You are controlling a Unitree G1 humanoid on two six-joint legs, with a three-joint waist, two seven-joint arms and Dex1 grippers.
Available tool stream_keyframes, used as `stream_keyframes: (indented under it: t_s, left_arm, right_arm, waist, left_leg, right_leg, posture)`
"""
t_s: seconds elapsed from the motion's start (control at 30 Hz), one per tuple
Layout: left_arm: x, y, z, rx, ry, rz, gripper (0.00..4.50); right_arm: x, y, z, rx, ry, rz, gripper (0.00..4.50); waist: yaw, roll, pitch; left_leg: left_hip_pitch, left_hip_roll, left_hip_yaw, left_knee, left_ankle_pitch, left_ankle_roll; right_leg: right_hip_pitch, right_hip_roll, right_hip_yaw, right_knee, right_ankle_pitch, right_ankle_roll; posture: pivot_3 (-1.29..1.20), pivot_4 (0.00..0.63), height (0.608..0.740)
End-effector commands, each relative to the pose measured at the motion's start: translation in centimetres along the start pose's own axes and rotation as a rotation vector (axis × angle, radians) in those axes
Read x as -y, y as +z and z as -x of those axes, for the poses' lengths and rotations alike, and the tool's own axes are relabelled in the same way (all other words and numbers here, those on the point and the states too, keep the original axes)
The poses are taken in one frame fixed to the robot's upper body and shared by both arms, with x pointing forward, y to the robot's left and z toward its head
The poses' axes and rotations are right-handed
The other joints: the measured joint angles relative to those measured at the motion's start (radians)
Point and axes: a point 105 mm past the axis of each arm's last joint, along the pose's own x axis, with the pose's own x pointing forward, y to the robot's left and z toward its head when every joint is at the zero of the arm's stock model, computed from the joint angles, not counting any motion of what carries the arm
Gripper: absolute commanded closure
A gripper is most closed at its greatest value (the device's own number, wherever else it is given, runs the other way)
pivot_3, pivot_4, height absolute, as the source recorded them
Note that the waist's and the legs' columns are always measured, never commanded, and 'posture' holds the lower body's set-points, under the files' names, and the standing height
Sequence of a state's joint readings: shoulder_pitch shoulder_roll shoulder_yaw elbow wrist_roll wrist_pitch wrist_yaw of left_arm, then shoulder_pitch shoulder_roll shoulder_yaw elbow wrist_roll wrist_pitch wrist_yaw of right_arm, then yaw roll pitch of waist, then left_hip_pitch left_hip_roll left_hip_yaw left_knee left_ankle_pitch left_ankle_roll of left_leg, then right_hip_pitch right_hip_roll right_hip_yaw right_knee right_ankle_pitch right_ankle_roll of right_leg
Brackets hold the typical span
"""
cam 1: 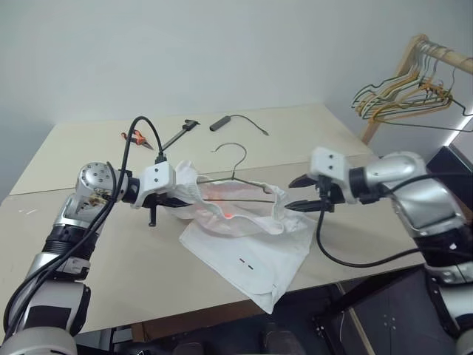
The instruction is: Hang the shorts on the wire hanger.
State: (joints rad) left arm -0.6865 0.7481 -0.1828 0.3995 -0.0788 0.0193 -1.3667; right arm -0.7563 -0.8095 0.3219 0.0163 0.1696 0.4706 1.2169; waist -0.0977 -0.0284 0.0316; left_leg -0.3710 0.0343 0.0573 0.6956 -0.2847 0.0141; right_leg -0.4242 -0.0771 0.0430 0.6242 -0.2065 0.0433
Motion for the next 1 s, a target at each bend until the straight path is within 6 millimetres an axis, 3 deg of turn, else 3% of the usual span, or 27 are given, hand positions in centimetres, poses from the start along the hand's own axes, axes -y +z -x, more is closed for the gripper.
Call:
stream_keyframes:
  t_s: [0.03, 0.23, 0.27, 0.4, 0.57, 0.8, 1.0]
  left_arm:
    - [-0.4, 1.7, 0.4, 0.037, 0.010, -0.067, 4.50]
    - [-0.3, 2.2, 0.1, 0.060, 0.001, -0.082, 4.50]
    - [-0.3, 2.3, 0.1, 0.064, 0.000, -0.085, 4.50]
    - [-0.4, 2.5, 0.0, 0.071, 0.001, -0.090, 4.50]
    - [-0.4, 2.5, 0.1, 0.070, 0.001, -0.093, 4.50]
    - [-0.2, 2.5, 0.0, 0.092, -0.008, -0.088, 4.50]
    - [-1.8, 3.5, 2.8, 0.210, 0.076, -0.001, 2.66]
  right_arm:
    - [0.7, 0.8, -0.2, -0.016, 0.013, 0.092, 1.39]
    - [0.5, 1.0, -2.9, -0.043, 0.106, 0.124, 1.39]
    - [0.5, 0.9, -3.3, -0.048, 0.117, 0.120, 1.56]
    - [0.9, 0.5, -4.0, -0.061, 0.125, 0.072, 2.54]
    - [1.0, 0.3, -3.5, -0.058, 0.138, 0.054, 4.43]
    - [0.0, 0.5, -1.8, 0.009, 0.202, -0.036, 4.47]
    - [-2.4, -1.5, 2.0, 0.019, 0.202, -0.213, 4.50]
  waist:
    - [0.001, 0.000, 0.000]
    - [-0.001, 0.000, 0.000]
    - [-0.002, 0.000, 0.000]
    - [-0.002, 0.000, 0.000]
    - [0.000, 0.000, 0.000]
    - [0.000, 0.000, 0.000]
    - [0.002, 0.000, 0.000]
  left_leg:
    - [0.000, 0.000, 0.000, 0.000, 0.000, 0.000]
    - [0.001, 0.000, 0.000, 0.000, 0.000, 0.000]
    - [0.001, 0.000, 0.000, 0.000, 0.000, 0.000]
    - [0.001, 0.000, -0.001, 0.000, 0.000, 0.000]
    - [0.000, 0.000, -0.001, 0.000, 0.000, 0.000]
    - [0.001, 0.000, -0.001, 0.000, 0.000, 0.000]
    - [-0.001, 0.000, -0.002, 0.001, 0.000, 0.000]
  right_leg:
    - [0.000, 0.000, 0.000, 0.000, 0.000, 0.000]
    - [0.000, 0.000, 0.000, 0.001, 0.000, 0.000]
    - [0.000, 0.000, 0.000, 0.001, 0.000, 0.000]
    - [0.000, 0.000, 0.000, 0.001, 0.000, 0.000]
    - [0.000, 0.000, -0.001, 0.001, 0.000, 0.000]
    - [0.000, 0.000, -0.001, 0.002, 0.000, 0.000]
    - [0.000, 0.000, -0.002, 0.001, 0.000, 0.000]
  posture:
    - [-0.07, 0.000, 0.740]
    - [-0.07, 0.000, 0.740]
    - [-0.07, 0.000, 0.740]
    - [-0.07, 0.000, 0.740]
    - [-0.07, 0.000, 0.740]
    - [-0.07, 0.000, 0.740]
    - [-0.10, 0.000, 0.740]
